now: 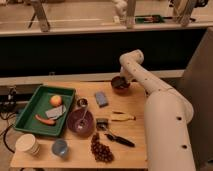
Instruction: Wipe red bowl with eraser
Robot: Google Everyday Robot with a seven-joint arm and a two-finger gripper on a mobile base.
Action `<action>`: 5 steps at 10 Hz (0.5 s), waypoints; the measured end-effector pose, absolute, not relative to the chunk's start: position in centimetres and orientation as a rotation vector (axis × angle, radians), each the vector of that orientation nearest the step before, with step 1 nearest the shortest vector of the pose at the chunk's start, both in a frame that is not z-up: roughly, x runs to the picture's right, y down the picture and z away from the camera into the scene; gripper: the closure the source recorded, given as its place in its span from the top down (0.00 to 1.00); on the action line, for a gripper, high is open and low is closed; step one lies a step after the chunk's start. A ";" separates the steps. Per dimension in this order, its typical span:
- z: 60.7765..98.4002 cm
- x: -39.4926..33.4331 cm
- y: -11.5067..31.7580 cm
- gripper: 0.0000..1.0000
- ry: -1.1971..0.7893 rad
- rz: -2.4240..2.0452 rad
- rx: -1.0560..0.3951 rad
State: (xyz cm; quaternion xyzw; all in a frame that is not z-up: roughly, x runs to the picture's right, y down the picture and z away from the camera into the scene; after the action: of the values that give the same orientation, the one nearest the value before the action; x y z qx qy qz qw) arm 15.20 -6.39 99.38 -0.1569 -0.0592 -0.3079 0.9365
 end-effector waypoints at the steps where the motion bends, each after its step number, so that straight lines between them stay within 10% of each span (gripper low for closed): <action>1: 99.3 14.9 -5.8 0.00 -0.132 -0.638 -0.327; 5: 97.2 15.9 -4.6 0.00 -0.132 -0.641 -0.335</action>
State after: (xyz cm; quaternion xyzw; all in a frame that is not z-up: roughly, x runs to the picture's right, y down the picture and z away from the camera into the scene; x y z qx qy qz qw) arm 15.94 -4.61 97.19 -0.1639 -0.0643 -0.3133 0.9332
